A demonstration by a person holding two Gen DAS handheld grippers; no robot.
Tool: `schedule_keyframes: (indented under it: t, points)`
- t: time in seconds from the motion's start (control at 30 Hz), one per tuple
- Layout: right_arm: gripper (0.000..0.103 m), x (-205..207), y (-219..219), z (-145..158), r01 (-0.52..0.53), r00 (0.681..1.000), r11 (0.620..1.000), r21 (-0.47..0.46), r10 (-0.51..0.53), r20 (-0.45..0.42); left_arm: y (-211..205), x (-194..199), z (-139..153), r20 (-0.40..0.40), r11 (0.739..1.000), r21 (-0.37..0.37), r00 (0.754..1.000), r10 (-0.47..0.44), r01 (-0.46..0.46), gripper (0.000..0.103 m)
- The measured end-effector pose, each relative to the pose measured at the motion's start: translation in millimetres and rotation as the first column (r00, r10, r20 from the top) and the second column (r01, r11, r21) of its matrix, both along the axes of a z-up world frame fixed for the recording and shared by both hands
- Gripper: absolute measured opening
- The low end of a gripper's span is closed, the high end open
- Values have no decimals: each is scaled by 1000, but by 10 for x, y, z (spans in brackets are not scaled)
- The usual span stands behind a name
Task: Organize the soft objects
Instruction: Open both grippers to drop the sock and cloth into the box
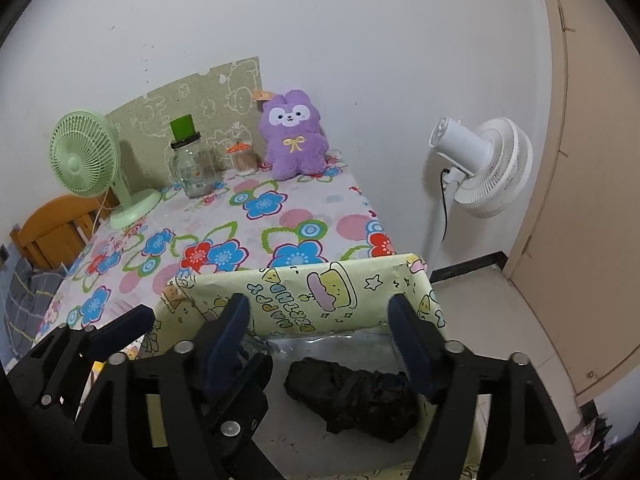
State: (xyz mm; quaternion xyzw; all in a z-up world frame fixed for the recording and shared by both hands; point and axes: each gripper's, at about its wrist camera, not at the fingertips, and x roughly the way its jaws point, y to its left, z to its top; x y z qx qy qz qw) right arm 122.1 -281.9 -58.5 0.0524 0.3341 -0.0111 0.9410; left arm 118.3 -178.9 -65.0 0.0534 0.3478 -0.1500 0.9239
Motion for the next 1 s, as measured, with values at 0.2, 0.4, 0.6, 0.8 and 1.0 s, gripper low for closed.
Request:
schedule_keyframes:
  t: [0.2, 0.4, 0.6, 0.8, 1.0]
  points:
    - [94, -70, 57, 75, 4, 1000, 1000, -19, -4, 6, 45, -61, 61, 18, 1000, 0, 1000, 4, -4, 91]
    - [96, -174, 120, 180, 1, 999, 1000, -25, 0, 32, 113, -148, 149, 28, 1000, -10, 1000, 2, -1, 92]
    - [96, -286, 199, 297, -2, 998, 1000, -24, 3, 61, 214, -235, 235, 26, 1000, -23, 1000, -2, 2, 93]
    - [97, -393, 323, 397, -14, 998, 1000, -28, 16, 67, 331, -350, 337, 49, 1000, -30, 999, 2, -1, 94]
    - [96, -531, 473, 540, -27, 995, 999, -35, 30, 97, 472, -492, 492, 91, 1000, -28, 996, 8, -6, 94]
